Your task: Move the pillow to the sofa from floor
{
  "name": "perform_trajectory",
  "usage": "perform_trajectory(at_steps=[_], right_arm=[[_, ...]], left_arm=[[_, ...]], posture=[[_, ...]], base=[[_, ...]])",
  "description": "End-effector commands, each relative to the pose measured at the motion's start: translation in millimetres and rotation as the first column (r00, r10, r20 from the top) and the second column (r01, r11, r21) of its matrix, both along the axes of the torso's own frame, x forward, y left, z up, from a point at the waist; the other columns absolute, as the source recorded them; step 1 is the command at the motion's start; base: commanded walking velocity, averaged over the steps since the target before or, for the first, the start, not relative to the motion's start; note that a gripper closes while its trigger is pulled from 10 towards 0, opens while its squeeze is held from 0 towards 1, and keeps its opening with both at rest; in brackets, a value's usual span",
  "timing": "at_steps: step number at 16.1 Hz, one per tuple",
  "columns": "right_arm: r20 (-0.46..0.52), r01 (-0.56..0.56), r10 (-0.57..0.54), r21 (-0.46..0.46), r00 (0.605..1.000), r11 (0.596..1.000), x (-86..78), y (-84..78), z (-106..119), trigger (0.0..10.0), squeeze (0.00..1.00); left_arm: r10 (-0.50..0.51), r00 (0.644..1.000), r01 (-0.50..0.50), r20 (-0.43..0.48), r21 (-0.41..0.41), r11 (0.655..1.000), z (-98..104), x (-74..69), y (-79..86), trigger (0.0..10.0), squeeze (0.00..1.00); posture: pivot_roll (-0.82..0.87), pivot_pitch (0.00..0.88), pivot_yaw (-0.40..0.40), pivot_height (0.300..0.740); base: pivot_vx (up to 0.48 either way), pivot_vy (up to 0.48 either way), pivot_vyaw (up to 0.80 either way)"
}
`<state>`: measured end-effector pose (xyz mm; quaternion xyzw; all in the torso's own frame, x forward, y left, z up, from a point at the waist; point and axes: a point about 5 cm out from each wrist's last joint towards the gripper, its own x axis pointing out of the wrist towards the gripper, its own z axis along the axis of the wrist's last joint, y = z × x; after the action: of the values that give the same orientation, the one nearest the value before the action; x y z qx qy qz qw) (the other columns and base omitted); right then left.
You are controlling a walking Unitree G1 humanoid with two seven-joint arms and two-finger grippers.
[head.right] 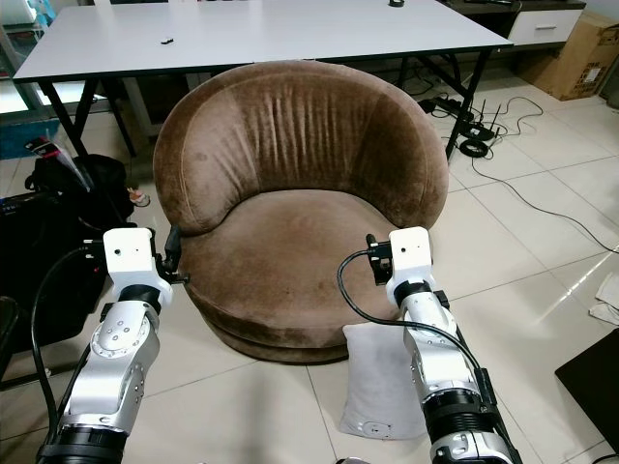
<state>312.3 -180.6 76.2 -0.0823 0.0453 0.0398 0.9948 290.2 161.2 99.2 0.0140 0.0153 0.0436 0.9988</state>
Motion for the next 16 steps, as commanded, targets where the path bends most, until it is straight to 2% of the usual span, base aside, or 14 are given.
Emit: perform_trajectory(at_steps=[1,4,5,6,16], right_arm=[[0.002,0.013,-0.013,0.004,1.0,1.0,2.9,-1.6,2.4,10.0,0.0],[0.002,0.013,-0.013,0.004,1.0,1.0,2.9,-1.6,2.4,10.0,0.0],[-0.003,0.011,-0.011,0.001,1.0,1.0,2.7,-0.9,1.3,10.0,0.0],[-0.004,0.043,-0.043,0.002,0.999,0.999,6.1,-5.2,1.6,10.0,0.0],[-0.004,0.052,-0.052,-0.012,0.999,0.999,6.1,-6.3,-1.0,10.0,0.0]], left_arm=[[-0.019,1.0,0.019,0.006,0.013,1.0,2.4,2.9,-2.3,10.0,0.0],[-0.019,1.0,0.019,0.006,0.013,1.0,2.4,2.9,-2.3,10.0,0.0],[-0.02,1.0,0.02,0.007,0.015,1.0,2.3,3.2,-2.3,10.0,0.0],[-0.046,0.999,0.046,-0.004,0.026,0.999,-0.6,8.4,-7.5,10.0,0.0],[-0.059,0.998,0.06,-0.017,0.032,0.998,-6.5,7.3,-11.4,10.0,0.0]], posture=[[-0.09,0.0,0.022,0.74],[-0.09,0.0,0.022,0.74],[0.0,0.0,0.0,0.74],[-0.12,0.0,0.058,0.74],[-0.11,0.0,0.052,0.74]], base=[[0.0,0.0,0.0],[0.0,0.0,0.0],[0.0,0.0,0.0],[0.0,0.0,0.0],[0.0,0.0,0.0]])
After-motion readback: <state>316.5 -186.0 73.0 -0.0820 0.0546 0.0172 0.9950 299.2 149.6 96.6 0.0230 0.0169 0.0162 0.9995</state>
